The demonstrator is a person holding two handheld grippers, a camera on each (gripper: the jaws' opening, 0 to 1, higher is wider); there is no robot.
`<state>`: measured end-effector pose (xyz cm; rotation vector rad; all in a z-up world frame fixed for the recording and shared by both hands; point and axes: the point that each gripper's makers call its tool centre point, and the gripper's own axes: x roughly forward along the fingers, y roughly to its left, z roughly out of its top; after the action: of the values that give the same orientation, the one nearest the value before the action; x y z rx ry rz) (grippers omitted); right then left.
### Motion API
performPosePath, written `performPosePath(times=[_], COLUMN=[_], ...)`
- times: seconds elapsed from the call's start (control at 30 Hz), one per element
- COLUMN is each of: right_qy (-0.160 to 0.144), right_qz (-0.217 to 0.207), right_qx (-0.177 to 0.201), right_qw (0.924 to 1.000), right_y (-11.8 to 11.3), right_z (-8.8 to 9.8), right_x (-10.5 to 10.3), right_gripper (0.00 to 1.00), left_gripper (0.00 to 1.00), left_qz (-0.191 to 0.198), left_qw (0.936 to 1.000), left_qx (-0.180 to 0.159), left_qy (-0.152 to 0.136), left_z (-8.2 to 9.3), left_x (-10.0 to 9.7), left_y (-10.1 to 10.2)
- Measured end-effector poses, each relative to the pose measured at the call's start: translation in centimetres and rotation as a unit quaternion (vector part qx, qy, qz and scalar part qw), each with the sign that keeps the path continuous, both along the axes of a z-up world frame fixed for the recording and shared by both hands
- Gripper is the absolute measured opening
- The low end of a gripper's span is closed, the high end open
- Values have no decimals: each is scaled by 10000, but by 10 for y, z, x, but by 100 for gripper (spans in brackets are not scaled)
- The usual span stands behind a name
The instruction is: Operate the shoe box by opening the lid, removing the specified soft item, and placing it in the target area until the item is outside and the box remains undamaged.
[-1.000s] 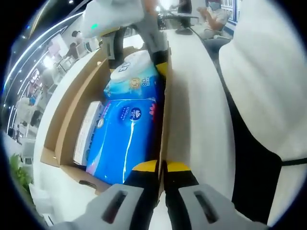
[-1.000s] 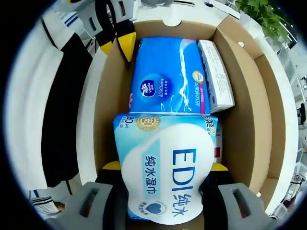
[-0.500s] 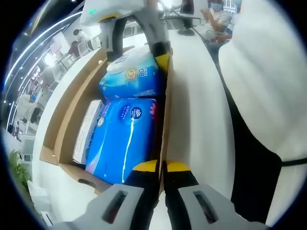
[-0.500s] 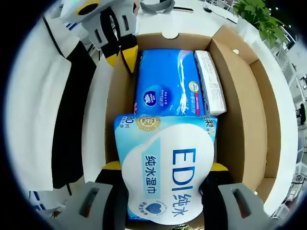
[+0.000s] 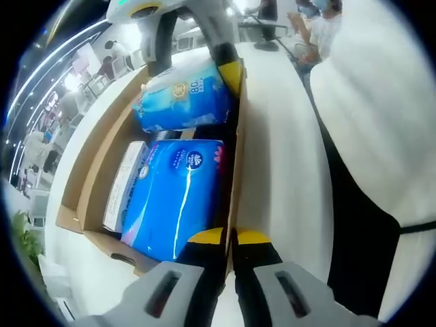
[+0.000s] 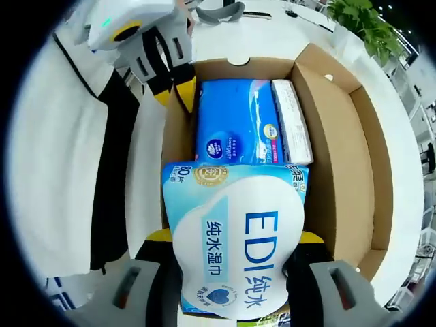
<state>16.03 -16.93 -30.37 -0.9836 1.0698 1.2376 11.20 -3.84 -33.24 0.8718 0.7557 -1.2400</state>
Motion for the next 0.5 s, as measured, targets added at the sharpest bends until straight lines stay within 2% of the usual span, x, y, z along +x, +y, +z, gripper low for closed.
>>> performPosePath(times=[0.4,0.5], right_qy=[-350,-207], right_qz=[486,520], right_qx=[-150,-160], right_qw=[9981,9983], right_y=[-7,-8], right_z=[20,25], right_x=[6,2], right_gripper=[60,60], left_gripper=[3,3], left_qz=[53,44], left_qw=[10000,10000], left_qx=[-15,-14], left_qy=[-73,-77], left_z=[1,0], left_x=[0,0], left_y=[0,0])
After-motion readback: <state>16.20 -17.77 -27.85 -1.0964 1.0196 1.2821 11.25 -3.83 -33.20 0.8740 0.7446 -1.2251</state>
